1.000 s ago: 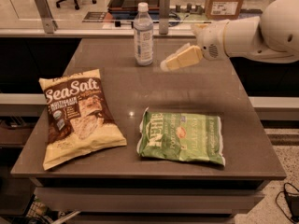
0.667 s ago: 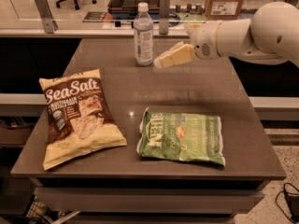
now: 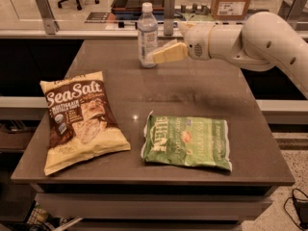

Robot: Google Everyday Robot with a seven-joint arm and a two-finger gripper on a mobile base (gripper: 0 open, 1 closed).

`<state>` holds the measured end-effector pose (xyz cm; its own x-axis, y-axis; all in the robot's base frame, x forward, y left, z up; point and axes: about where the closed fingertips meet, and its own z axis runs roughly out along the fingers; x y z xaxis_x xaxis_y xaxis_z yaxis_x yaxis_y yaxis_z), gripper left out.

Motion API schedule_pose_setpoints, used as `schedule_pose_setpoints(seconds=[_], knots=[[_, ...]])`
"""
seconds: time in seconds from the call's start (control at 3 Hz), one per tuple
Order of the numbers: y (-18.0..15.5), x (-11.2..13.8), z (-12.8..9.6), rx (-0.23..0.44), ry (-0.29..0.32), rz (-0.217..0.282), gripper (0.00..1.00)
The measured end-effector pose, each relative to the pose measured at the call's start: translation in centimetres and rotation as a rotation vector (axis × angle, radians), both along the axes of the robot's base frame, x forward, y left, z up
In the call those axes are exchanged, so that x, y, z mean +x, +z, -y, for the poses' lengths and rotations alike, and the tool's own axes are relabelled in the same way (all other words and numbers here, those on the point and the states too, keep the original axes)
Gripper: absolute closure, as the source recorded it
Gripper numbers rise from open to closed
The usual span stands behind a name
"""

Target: Knock blue plastic bottle over

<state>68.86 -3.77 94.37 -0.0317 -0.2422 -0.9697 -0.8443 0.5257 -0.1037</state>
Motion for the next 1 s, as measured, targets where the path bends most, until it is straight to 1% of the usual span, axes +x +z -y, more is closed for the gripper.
schedule_pose_setpoints(seconds=[0.33, 0.67, 1.0], knots=[[-0.3, 1.0, -0.6, -0.003, -0.04, 0.008, 0.0], [-1.2, 2.2, -1.0, 0.0, -0.071, 0.005, 0.0], [-2.4, 3.7, -1.8, 0.026, -0.079, 0.0, 0.0]])
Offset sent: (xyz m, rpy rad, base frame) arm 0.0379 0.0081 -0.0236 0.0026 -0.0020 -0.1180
